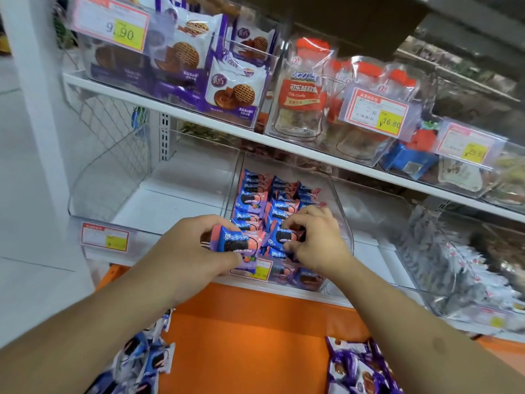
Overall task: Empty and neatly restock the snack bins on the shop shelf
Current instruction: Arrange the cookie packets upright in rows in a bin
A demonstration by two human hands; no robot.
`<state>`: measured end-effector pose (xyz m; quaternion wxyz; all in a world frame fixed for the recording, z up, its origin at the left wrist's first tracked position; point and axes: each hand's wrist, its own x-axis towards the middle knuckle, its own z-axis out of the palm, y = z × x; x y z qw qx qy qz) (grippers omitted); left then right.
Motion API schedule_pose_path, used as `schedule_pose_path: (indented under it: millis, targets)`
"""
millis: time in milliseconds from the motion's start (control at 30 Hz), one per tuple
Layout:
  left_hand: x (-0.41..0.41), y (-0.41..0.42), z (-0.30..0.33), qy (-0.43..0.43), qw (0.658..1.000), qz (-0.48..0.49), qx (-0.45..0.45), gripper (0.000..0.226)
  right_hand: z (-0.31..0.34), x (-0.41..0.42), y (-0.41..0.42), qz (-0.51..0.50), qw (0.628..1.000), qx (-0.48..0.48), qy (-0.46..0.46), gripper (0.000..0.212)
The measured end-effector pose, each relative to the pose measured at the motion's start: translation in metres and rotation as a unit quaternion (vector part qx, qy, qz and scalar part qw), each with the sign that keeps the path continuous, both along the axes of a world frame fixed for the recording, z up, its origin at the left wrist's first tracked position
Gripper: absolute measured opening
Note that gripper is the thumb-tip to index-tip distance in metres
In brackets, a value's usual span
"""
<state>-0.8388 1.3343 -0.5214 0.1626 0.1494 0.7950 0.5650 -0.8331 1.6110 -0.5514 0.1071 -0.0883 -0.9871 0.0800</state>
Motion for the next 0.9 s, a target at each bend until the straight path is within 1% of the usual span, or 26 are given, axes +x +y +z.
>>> schedule_pose_path:
  millis: [100, 167, 233, 267, 300, 333, 367, 400, 433, 467, 500, 567, 600, 667, 733, 767, 833, 900]
  targets:
    - [0.004, 0.0, 0.003, -0.002, 1.0, 0.004, 0.014, 0.03, 0.003, 0.004, 0.0, -0.007, 1.0, 0.005, -0.014, 0.04]
    - [0.006, 0.001, 0.004, -0.01, 1.0, 0.007, 0.022, 0.029, 0.006, 0.009, -0.003, -0.007, 1.0, 0.013, -0.027, 0.046]
    - [0.007, 0.002, 0.004, -0.019, 0.999, 0.014, 0.028, 0.033, 0.013, 0.017, -0.009, -0.001, 1.0, -0.003, -0.018, 0.054]
    - [0.007, 0.003, 0.003, -0.019, 0.999, 0.017, 0.033, 0.034, 0.019, 0.024, -0.014, 0.008, 0.999, -0.042, 0.001, 0.055]
    - [0.007, 0.003, 0.003, -0.019, 0.999, 0.022, 0.04, 0.034, 0.026, 0.031, -0.02, 0.023, 0.993, -0.114, 0.023, 0.055]
    - [0.007, 0.004, 0.003, -0.017, 0.998, 0.025, 0.048, 0.033, 0.033, 0.038, -0.029, 0.049, 0.974, -0.217, 0.034, 0.052]
    - [0.006, 0.004, 0.003, -0.012, 0.998, 0.025, 0.053, 0.032, 0.039, 0.044, -0.038, 0.089, 0.942, -0.321, 0.031, 0.047]
    - [0.006, 0.005, 0.002, -0.004, 0.998, 0.019, 0.056, 0.03, 0.045, 0.049, -0.048, 0.13, 0.91, -0.392, 0.022, 0.041]
    - [0.006, 0.005, 0.002, 0.002, 0.998, 0.008, 0.059, 0.029, 0.048, 0.052, -0.056, 0.16, 0.894, -0.419, 0.01, 0.035]
    - [0.007, 0.006, 0.002, 0.008, 0.998, -0.007, 0.063, 0.027, 0.049, 0.053, -0.064, 0.175, 0.892, -0.417, 0.002, 0.03]
    - [0.007, 0.006, 0.002, 0.013, 0.998, -0.019, 0.064, 0.027, 0.048, 0.051, -0.07, 0.172, 0.9, -0.401, 0.003, 0.027]
    - [0.005, 0.007, -0.002, 0.038, 0.998, -0.016, 0.055, 0.029, 0.047, 0.043, -0.074, 0.138, 0.916, -0.376, 0.029, 0.028]
    - [0.001, 0.006, -0.004, 0.07, 0.997, 0.0, 0.031, 0.033, 0.047, 0.038, -0.072, 0.117, 0.92, -0.371, 0.042, 0.029]
    - [-0.004, 0.003, -0.006, 0.159, 0.985, 0.02, -0.056, 0.051, 0.045, 0.024, -0.064, 0.071, 0.936, -0.336, 0.071, 0.031]
    - [-0.007, 0.001, -0.006, 0.229, 0.962, -0.01, -0.149, 0.072, 0.041, 0.005, -0.053, 0.035, 0.957, -0.269, 0.102, 0.028]
    - [-0.008, 0.001, -0.006, 0.243, 0.951, -0.037, -0.187, 0.079, 0.037, -0.006, -0.049, 0.028, 0.965, -0.239, 0.106, 0.027]
    - [-0.01, 0.002, -0.01, 0.247, 0.933, -0.08, -0.249, 0.084, 0.031, -0.027, -0.045, 0.035, 0.975, -0.201, 0.091, 0.023]
    - [-0.014, 0.003, -0.02, 0.262, 0.924, -0.092, -0.262, 0.085, 0.023, -0.048, -0.042, 0.048, 0.982, -0.169, 0.074, 0.021]
